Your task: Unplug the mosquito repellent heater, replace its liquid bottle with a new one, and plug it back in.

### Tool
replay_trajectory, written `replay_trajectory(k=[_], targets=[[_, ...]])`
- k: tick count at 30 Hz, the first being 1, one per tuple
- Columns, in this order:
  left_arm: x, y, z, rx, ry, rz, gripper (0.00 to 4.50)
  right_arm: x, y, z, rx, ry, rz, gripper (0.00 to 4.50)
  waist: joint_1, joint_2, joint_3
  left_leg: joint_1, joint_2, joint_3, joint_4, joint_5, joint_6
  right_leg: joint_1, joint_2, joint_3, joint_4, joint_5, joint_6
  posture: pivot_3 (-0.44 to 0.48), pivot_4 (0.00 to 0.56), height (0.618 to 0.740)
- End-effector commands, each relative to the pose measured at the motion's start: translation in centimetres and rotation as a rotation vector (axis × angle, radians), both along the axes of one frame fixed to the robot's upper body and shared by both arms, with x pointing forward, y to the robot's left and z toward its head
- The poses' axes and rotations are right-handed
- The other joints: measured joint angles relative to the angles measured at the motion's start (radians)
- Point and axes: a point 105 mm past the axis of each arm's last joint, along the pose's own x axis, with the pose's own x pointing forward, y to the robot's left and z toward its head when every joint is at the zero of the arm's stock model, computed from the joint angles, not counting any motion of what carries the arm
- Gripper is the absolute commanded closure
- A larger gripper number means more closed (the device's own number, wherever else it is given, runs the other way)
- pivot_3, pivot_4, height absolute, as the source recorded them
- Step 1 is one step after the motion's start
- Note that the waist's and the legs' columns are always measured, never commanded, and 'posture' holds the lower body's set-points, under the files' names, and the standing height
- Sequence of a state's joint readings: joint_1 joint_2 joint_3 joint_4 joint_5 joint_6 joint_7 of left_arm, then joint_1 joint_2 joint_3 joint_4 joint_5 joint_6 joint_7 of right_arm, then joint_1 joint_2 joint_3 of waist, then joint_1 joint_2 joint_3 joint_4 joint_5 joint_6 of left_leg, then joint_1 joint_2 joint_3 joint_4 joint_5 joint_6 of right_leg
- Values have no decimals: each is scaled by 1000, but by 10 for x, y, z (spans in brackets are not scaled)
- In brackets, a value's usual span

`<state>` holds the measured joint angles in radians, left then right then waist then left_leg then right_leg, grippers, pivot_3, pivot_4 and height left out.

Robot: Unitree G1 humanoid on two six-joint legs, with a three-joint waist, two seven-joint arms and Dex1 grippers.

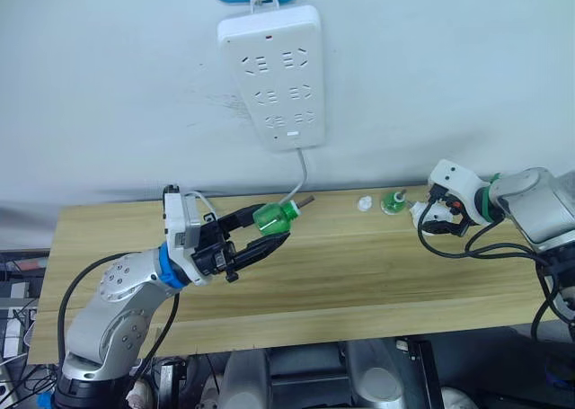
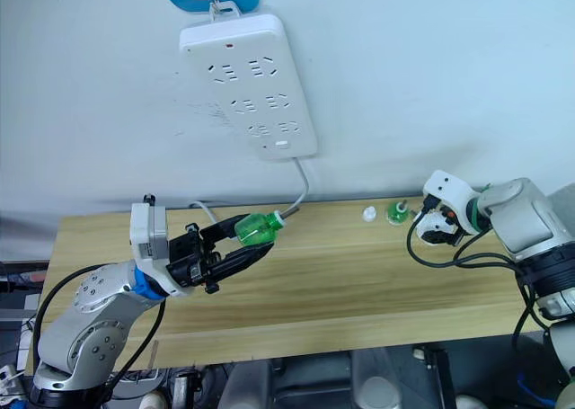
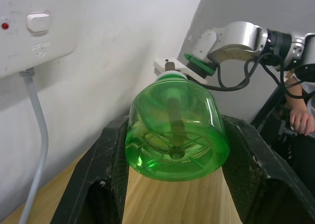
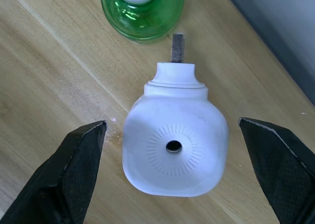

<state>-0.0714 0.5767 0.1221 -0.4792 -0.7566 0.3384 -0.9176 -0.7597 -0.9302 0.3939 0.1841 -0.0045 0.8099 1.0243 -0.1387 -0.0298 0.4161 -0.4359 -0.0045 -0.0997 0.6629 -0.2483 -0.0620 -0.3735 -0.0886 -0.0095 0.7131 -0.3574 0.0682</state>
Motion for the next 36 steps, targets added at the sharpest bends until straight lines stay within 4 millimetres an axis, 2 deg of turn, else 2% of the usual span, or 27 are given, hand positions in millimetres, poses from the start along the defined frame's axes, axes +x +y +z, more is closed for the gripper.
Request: replay_trajectory(k=[1, 12, 30, 33, 36], targets=[[-6, -2, 7, 11, -42, -27, 2244, 1, -6, 2, -30, -4, -11, 0, 0, 0, 0, 0, 0, 0, 0, 0, 0, 0, 0, 0, 0, 0, 0, -238, 405, 740], [-8, 0, 10, 26, -30, -41, 2244, 6, -11, -10, -54, 18, -48, 0, 1, 0, 1, 0, 0, 0, -1, 0, 0, 0, 0, 0, 0, 0, 0, -211, 417, 740], [-10, -1, 10, 29, -24, -32, 2244, 13, -5, -11, -55, 12, -35, 0, 6, 0, 2, 0, 0, 0, -2, 0, 0, 0, 0, 0, -2, 0, 0, -192, 423, 740], [-10, -1, 10, 25, -13, -36, 2244, 12, -4, -11, -55, 14, -31, 588, 6, 0, 2, 0, 0, 0, -2, 0, 0, 0, 0, 0, -2, 0, 0, -192, 424, 740], [-11, -2, 9, 17, 5, -41, 2244, 12, -4, -12, -56, 15, -29, 1560, 6, 0, 2, 0, 0, 0, -2, 0, 0, 0, 0, 0, -2, 0, 0, -192, 424, 740]])
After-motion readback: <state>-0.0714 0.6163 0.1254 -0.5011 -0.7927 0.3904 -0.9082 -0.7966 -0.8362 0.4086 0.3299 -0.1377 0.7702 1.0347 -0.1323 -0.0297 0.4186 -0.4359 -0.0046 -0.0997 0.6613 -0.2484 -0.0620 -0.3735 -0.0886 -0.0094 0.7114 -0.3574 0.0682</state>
